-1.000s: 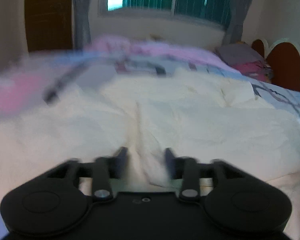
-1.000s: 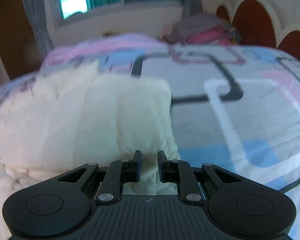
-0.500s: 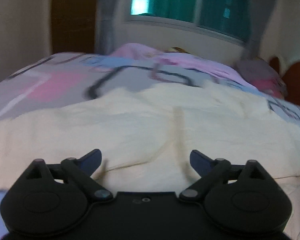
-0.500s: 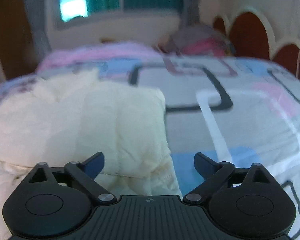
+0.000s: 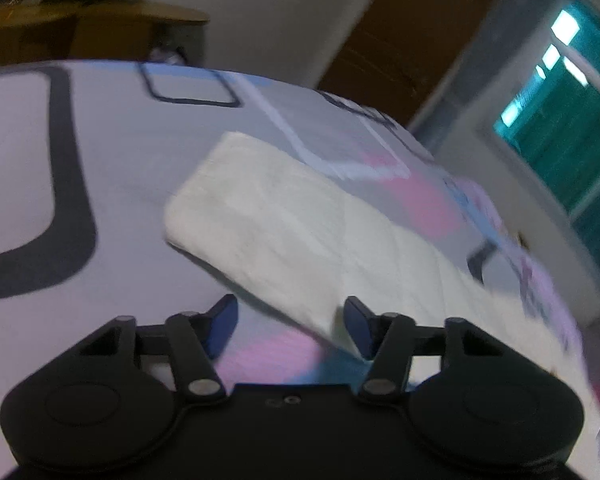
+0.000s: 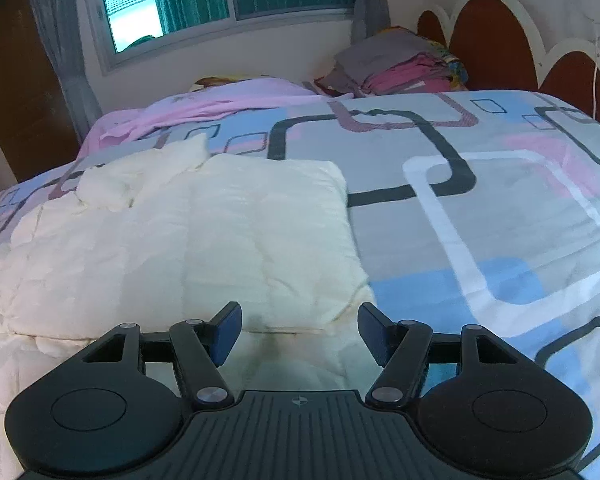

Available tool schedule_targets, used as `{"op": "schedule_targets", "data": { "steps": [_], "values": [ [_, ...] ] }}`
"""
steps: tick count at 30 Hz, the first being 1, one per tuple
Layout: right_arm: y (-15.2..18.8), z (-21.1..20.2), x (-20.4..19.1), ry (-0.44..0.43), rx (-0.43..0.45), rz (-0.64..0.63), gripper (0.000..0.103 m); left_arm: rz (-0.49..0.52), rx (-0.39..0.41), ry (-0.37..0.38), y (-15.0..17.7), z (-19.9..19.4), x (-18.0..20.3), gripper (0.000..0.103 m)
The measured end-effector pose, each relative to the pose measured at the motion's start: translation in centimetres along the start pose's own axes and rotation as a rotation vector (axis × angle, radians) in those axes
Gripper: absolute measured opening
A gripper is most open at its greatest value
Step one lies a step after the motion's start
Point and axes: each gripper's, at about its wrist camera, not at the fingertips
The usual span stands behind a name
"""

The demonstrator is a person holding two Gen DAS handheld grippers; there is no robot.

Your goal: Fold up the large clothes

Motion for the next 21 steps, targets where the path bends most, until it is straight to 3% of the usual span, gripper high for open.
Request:
{"op": "schedule_targets", "data": {
  "steps": [7,9,12,15,21],
  "values": [
    [0.0,0.0,-0.9,0.038,0.006,-0.008,0.065,-0.074,0.028,0.027,-1.4,2.4,-1.0,0.045],
    [-0.1,-0.1,-1.0,0.039,0.007,-0.008,0.065,-0.078,-0.001,0.068,-1.8,2.9,-1.0,0.009],
    [-0.2,-0.3,-1.0,0.041,0.016,-0.009,0.065,-0.012,0.013,0.11,-2.4,2.5,0.7,0.008],
    [-0.4,-0.3,-0.9,0.043,0.024,-0.002,0.065,0.081,0.055,0.204,-2.8,0.6,4.5,0.008],
    [-1.0,-0.2,-1.1,0.028,0.047,0.038,0.065,0.281,0.053,0.46,-0.2,-2.2,15.5,0.007]
  ]
}}
Point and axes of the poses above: each gripper's, at about its wrist camera, not at the fingertips, and z roughly the way its jaws point, x to its right, y to its underside, and after that the axes turned 13 degrees about x, right-handed
